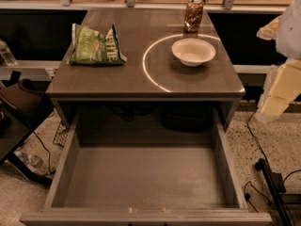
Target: Place green jalapeno chip bag into top drawer
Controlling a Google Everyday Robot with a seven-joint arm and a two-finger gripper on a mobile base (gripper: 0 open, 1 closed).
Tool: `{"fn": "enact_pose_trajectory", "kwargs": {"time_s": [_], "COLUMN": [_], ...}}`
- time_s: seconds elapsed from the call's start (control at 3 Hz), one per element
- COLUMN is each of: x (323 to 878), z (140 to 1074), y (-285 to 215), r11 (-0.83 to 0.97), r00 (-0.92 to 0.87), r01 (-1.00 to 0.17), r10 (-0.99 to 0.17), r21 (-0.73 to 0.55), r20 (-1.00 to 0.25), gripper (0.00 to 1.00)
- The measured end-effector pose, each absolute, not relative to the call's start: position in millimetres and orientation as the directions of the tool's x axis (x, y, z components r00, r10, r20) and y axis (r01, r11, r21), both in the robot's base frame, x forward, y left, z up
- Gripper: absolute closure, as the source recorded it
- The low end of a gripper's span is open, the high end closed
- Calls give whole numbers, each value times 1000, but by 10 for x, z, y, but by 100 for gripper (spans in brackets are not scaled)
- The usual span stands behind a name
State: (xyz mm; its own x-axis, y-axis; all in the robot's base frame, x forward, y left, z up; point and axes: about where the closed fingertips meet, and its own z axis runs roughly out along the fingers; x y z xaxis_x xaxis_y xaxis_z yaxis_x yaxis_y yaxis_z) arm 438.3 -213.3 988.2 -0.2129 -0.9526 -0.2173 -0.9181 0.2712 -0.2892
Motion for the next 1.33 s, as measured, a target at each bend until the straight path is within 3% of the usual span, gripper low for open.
{"fn": "enact_pose_trajectory", "kwargs": {"time_s": [0.67,1.33], "x": [4546,5564], "z": [9845,9773], "y": [-2010,-1243], "r11": [279,335], "r00": [-202,-120], "r01": [-909,-866], "r10": [-945,-861], "r21": [-310,-372], "r20": [-259,-495], "gripper": [0,0]}}
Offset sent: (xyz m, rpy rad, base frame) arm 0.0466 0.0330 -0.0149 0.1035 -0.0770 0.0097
